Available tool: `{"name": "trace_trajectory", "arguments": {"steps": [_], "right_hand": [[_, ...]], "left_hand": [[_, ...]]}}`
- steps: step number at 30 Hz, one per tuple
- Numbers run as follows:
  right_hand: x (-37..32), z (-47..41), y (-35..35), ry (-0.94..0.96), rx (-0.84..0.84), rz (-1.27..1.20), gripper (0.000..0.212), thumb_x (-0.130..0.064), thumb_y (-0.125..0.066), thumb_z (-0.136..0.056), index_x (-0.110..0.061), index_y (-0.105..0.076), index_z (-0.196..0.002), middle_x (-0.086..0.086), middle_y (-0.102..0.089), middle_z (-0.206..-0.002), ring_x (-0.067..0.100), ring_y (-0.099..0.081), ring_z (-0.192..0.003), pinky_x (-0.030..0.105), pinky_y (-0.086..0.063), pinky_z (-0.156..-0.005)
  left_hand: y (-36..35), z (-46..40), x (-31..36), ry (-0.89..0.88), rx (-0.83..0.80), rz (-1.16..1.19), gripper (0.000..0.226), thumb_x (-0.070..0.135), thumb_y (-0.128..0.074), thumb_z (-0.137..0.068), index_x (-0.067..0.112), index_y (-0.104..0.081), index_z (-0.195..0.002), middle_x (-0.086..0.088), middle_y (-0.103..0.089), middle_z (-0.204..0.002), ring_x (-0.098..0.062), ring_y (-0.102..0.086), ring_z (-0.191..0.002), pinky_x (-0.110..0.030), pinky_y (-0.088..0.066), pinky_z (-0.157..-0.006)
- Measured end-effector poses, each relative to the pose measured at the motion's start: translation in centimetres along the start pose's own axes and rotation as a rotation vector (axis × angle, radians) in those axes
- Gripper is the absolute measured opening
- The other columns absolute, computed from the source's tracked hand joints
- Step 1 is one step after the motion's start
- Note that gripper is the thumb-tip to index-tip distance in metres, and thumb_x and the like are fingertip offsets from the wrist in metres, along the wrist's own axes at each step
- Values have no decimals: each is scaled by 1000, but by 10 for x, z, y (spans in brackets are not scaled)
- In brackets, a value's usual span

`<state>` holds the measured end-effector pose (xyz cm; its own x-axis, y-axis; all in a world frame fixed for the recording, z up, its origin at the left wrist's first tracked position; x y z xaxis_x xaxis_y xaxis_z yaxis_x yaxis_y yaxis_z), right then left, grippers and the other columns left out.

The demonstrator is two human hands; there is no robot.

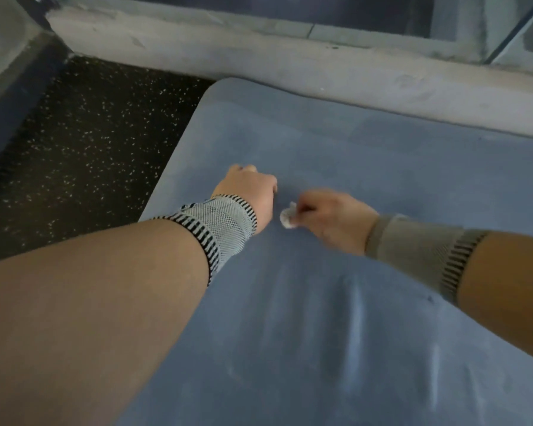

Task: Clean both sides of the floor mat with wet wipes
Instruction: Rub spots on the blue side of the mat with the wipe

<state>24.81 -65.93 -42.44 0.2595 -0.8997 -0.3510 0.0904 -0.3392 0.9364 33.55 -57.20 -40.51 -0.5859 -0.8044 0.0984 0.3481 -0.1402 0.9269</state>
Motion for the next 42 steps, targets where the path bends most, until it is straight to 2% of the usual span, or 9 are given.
{"name": "trace_trajectory", "arguments": {"steps": [2, 5, 13, 20, 26, 31, 34, 38, 42], "right_hand": [[43, -28, 19, -154, 82, 118, 21, -36, -58, -88, -20, -54, -74, -6, -47, -75, 19, -47, -76, 28, -35, -65], [89, -49, 43, -404, 86, 191, 19, -26, -48, -97, -17, -63, -105, 11, -54, -100, 30, -54, -93, 32, -41, -76], [29, 10, 16, -144, -26, -55, 23, -22, -50, -93, -8, -67, -93, 10, -58, -88, 26, -53, -81, 32, -42, -70], [115, -51, 45, -529, 190, 157, 26, -21, -42, -99, -7, -61, -110, 14, -48, -99, 35, -53, -91, 31, -35, -69], [169, -12, 70, -1061, 265, 175, 15, 0, -48, -85, -10, -57, -91, 18, -47, -109, 36, -51, -99, 35, -41, -73], [143, -67, 58, -848, 197, 96, 25, 7, -46, -82, -13, -60, -89, 17, -49, -108, 34, -56, -96, 29, -41, -66], [166, -38, 71, -943, 343, 87, 35, -1, -49, -87, -15, -64, -115, 18, -49, -119, 36, -55, -101, 31, -43, -82], [178, -18, 68, -1085, 253, 184, 25, -3, -50, -87, -7, -62, -108, 22, -47, -117, 35, -52, -101, 32, -37, -71], [143, -87, 62, -877, 217, 132, 25, 1, -46, -87, -9, -62, -104, 20, -49, -120, 36, -56, -99, 33, -41, -71]], "left_hand": [[-5, -3, 0, 40, 6, 70, 49, 26, -58, -93, 27, -42, -139, -9, -30, -146, -32, -28, -135, -42, -38, -105], [-16, -6, -1, 84, -106, 81, 69, 31, -53, -95, 35, -14, -152, -1, 0, -161, -32, -8, -146, -48, -31, -113], [-13, -18, -3, 120, -87, -8, 62, 57, -35, -97, 41, -9, -151, 0, -7, -158, -34, -13, -140, -46, -38, -102], [-4, -38, 13, 163, -207, -187, 63, 48, -45, -98, 29, -17, -151, -8, -6, -154, -39, -12, -140, -57, -37, -104], [-6, -45, 12, -10, -308, -266, 69, 50, -31, -102, 16, -2, -155, -18, 10, -160, -34, -4, -148, -44, -13, -120], [2, -39, 12, -23, -356, -279, 73, 51, -36, -100, 22, 2, -155, -10, 13, -161, -34, -5, -148, -38, -10, -120], [5, -39, 12, -43, -362, -300, 74, 50, -37, -100, 22, 5, -155, -9, 15, -161, -32, -3, -148, -36, -9, -118], [1, -40, 10, -59, -351, -271, 75, 51, -37, -100, 23, 4, -155, -8, 15, -161, -35, -1, -147, -39, -8, -120], [0, -40, 8, -26, -350, -235, 76, 52, -39, -99, 26, 6, -154, -3, 17, -161, -33, 2, -148, -39, -11, -118]]}}
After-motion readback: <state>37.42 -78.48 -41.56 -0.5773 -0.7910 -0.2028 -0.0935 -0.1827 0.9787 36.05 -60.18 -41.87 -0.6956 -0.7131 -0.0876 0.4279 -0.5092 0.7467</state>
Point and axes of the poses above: each hand's wrist, its own z-axis away from the middle knuckle, its own y-axis out of the back of the hand, x = y × z, the point moved 7 cm from there along -z, towards the middle knuckle
